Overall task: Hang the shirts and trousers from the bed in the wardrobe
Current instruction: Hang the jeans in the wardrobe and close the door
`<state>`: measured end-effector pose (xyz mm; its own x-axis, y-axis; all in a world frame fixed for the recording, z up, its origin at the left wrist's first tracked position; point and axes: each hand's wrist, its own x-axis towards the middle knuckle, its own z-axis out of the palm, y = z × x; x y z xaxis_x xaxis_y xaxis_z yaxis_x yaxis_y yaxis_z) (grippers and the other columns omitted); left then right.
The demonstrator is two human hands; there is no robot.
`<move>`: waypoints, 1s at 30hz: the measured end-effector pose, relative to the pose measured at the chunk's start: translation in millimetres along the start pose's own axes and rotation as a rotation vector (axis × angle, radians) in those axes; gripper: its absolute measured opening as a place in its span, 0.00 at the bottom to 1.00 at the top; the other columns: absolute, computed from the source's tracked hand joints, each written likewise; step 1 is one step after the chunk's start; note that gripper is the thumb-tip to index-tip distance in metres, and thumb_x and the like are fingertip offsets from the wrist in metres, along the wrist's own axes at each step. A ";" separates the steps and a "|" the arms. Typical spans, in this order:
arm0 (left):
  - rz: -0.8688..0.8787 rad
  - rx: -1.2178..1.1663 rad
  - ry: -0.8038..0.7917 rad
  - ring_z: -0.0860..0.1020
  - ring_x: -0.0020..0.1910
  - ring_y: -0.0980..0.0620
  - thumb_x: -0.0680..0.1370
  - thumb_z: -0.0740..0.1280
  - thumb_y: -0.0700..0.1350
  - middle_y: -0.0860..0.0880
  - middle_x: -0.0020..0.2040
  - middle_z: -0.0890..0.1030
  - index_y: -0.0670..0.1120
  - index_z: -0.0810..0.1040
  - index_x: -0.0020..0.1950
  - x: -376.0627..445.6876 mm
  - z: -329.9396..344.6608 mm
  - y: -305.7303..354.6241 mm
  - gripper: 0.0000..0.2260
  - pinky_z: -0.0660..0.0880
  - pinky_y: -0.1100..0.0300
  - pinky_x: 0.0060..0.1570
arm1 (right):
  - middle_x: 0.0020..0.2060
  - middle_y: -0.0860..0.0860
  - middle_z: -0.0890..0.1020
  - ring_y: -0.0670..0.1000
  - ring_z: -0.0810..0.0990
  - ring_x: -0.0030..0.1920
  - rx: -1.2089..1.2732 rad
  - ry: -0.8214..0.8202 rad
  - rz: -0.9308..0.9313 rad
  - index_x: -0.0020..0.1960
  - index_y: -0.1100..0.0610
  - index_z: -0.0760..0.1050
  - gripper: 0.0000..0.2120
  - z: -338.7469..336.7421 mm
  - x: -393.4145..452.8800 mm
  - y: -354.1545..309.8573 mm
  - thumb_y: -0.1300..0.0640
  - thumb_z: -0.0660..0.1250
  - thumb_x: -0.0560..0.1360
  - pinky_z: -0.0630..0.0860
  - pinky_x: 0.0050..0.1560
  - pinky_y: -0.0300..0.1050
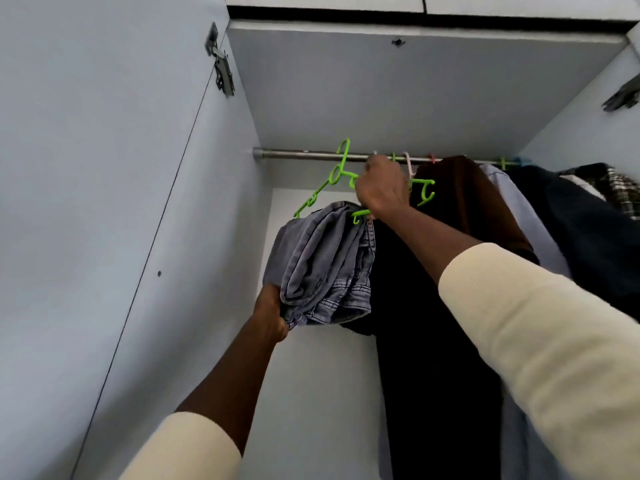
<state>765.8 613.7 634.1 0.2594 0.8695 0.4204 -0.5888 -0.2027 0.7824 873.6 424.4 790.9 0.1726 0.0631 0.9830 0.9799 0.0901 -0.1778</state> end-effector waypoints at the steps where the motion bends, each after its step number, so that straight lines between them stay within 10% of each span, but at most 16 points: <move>1: -0.001 -0.004 -0.005 0.80 0.26 0.46 0.82 0.56 0.47 0.42 0.36 0.84 0.41 0.80 0.48 13.4 -1.1 0.8 0.16 0.74 0.61 0.25 | 0.56 0.62 0.80 0.64 0.78 0.57 -0.010 0.015 0.003 0.56 0.62 0.77 0.12 9.8 6.4 -2.6 0.63 0.60 0.76 0.72 0.48 0.48; 7: 0.059 0.018 -0.010 0.78 0.25 0.44 0.80 0.64 0.46 0.36 0.51 0.81 0.36 0.76 0.65 115.4 -1.7 18.2 0.17 0.73 0.60 0.22 | 0.56 0.63 0.80 0.64 0.79 0.58 -0.085 0.096 -0.043 0.55 0.63 0.77 0.11 69.0 54.6 -13.8 0.64 0.61 0.75 0.76 0.52 0.51; 18: 0.009 0.011 -0.263 0.76 0.20 0.48 0.84 0.58 0.42 0.43 0.28 0.80 0.37 0.76 0.54 178.4 22.7 6.0 0.10 0.71 0.63 0.17 | 0.61 0.62 0.78 0.64 0.77 0.62 -0.171 0.057 -0.080 0.61 0.62 0.75 0.14 128.3 90.0 -21.3 0.63 0.58 0.78 0.75 0.58 0.52; 22: -0.017 0.160 -0.283 0.75 0.25 0.47 0.66 0.77 0.36 0.44 0.27 0.79 0.36 0.78 0.44 175.9 20.2 -17.5 0.11 0.69 0.65 0.19 | 0.62 0.61 0.78 0.62 0.77 0.63 -0.188 -0.001 -0.077 0.63 0.62 0.75 0.14 138.8 73.7 -33.7 0.61 0.58 0.80 0.76 0.58 0.51; 30: -0.023 -0.040 -0.079 0.74 0.17 0.47 0.84 0.57 0.40 0.40 0.29 0.79 0.35 0.75 0.43 158.2 27.6 -33.6 0.14 0.69 0.62 0.14 | 0.60 0.60 0.77 0.61 0.76 0.61 0.306 0.035 -0.012 0.63 0.58 0.76 0.27 145.8 42.6 -9.9 0.37 0.56 0.80 0.70 0.55 0.48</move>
<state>847.8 745.6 687.0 0.3323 0.8349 0.4387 -0.6117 -0.1632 0.7741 856.7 571.2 827.8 0.1697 0.0266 0.9851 0.9072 0.3862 -0.1667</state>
